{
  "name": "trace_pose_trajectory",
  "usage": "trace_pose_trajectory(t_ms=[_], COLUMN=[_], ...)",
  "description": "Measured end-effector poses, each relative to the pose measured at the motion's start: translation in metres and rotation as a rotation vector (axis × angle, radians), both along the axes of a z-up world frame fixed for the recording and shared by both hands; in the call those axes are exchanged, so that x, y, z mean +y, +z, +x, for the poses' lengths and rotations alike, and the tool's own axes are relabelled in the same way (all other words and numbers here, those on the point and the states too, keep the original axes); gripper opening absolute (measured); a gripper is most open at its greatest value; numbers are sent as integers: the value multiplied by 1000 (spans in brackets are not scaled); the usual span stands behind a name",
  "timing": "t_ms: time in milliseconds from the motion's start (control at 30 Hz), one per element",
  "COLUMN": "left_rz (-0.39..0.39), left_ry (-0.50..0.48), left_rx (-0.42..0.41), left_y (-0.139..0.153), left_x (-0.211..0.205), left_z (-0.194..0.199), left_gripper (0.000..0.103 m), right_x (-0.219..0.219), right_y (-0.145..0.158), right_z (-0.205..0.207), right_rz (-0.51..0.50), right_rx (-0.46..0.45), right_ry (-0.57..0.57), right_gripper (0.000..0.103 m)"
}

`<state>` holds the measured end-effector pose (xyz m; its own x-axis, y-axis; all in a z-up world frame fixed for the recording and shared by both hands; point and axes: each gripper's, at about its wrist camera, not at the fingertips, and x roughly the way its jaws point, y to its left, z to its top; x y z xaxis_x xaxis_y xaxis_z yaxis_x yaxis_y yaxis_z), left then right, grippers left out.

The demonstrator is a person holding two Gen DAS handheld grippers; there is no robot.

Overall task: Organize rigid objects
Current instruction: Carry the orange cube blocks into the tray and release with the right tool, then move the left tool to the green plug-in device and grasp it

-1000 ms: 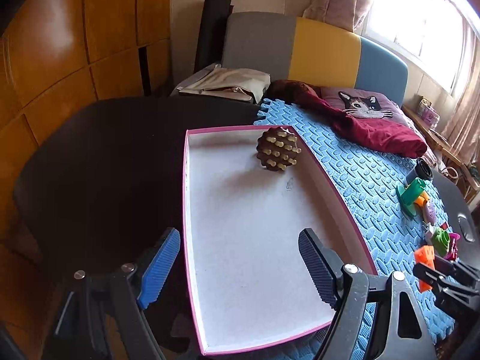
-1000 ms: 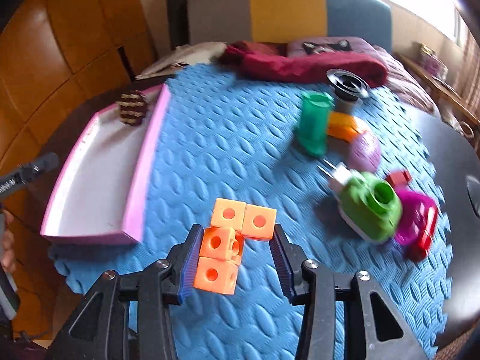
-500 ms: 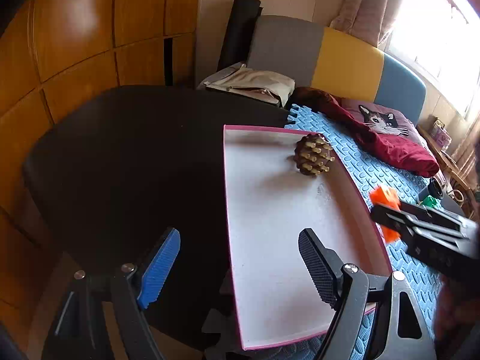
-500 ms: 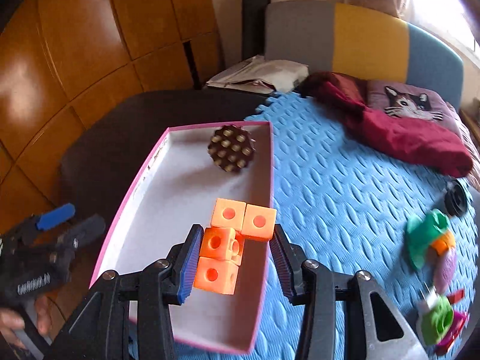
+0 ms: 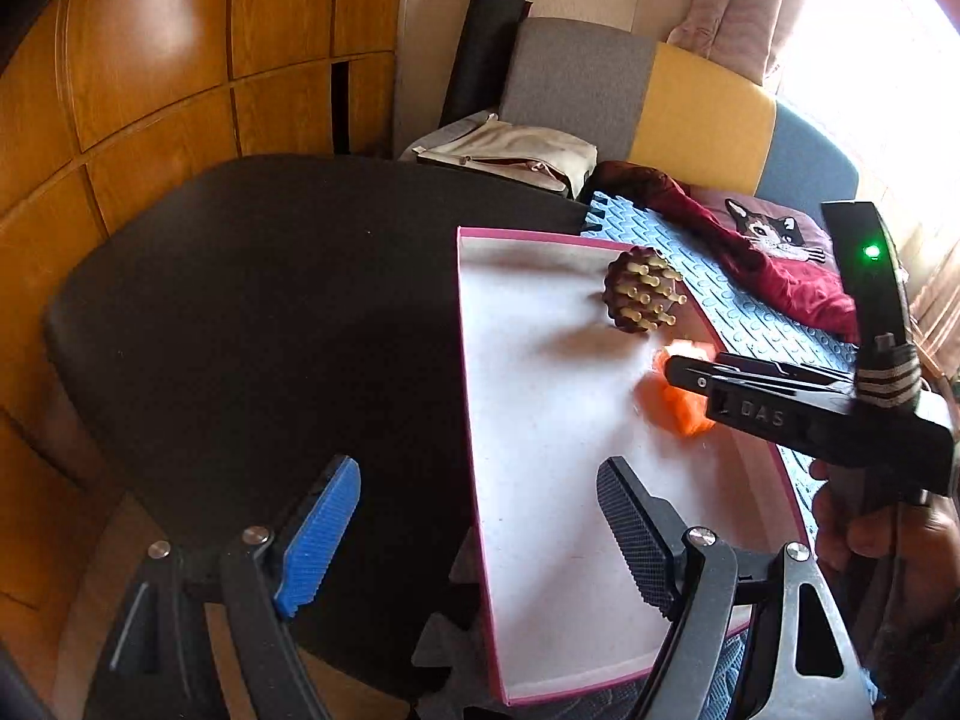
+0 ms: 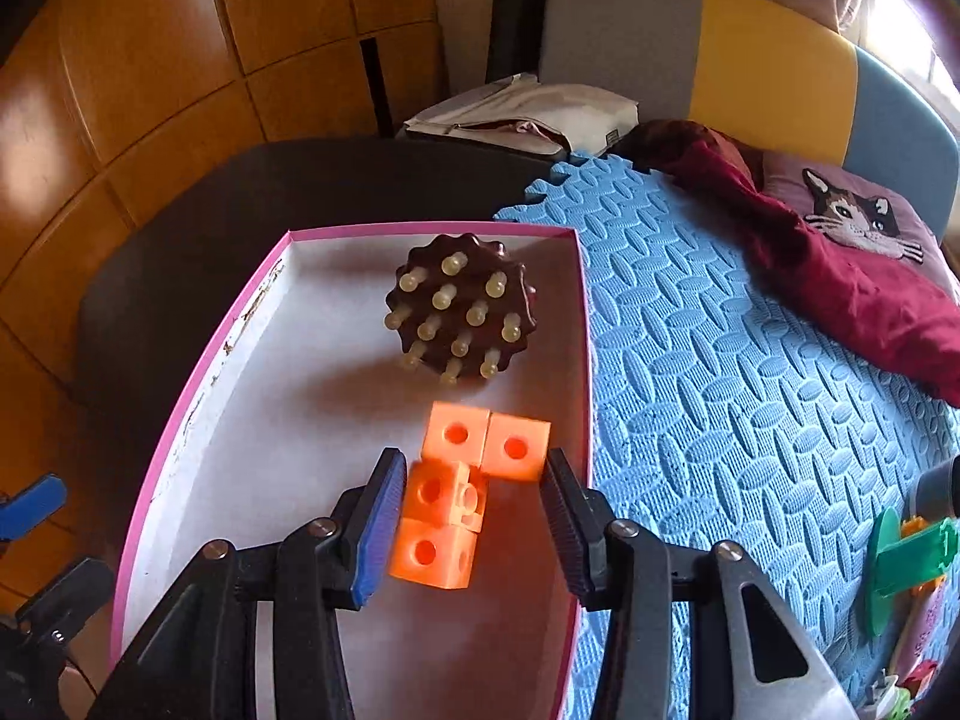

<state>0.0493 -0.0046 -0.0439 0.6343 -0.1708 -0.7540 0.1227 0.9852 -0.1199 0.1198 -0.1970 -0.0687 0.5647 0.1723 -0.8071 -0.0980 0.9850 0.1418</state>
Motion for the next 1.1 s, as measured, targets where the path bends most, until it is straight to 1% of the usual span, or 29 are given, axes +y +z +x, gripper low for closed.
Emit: trace_pose_trajectory(t_ms=[100, 367, 600, 800, 933, 1100], left_rz=[3, 9, -6, 22, 31, 37], left_ry=[-6, -21, -31, -48, -74, -107], left_rx=[0, -9, -10, -37, -45, -53], left_y=[0, 6, 11, 17, 20, 23], left_x=[-2, -8, -14, -22, -29, -40], left_z=[-1, -7, -12, -18, -21, -24], left_gripper=[82, 82, 82, 82, 82, 82], right_x=[-6, -16, -25, -37, -53, -85], right_y=[3, 21, 31, 35, 37, 43], right_z=[-8, -39, -67, -90, -103, -120], right_rz=[39, 52, 19, 3, -6, -21], right_rx=[-8, -67, -103, -121, -126, -139], right_ry=[-7, -42, -75, -106, -136, -200], right_gripper=[49, 49, 49, 49, 49, 49])
